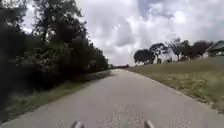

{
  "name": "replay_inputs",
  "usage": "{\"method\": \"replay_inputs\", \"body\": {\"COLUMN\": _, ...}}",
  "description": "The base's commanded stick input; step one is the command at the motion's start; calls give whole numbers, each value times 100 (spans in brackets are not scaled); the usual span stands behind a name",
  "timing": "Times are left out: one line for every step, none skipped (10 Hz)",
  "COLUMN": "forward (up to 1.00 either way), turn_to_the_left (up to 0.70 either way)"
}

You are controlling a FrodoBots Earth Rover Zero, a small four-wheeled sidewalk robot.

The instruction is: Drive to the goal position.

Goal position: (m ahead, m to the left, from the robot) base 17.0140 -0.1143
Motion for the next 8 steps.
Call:
{"method": "replay_inputs", "body": {"forward": 70, "turn_to_the_left": 0}}
{"method": "replay_inputs", "body": {"forward": 70, "turn_to_the_left": -19}}
{"method": "replay_inputs", "body": {"forward": 70, "turn_to_the_left": -35}}
{"method": "replay_inputs", "body": {"forward": 70, "turn_to_the_left": -35}}
{"method": "replay_inputs", "body": {"forward": 70, "turn_to_the_left": -35}}
{"method": "replay_inputs", "body": {"forward": 70, "turn_to_the_left": -35}}
{"method": "replay_inputs", "body": {"forward": 70, "turn_to_the_left": -35}}
{"method": "replay_inputs", "body": {"forward": 70, "turn_to_the_left": -35}}
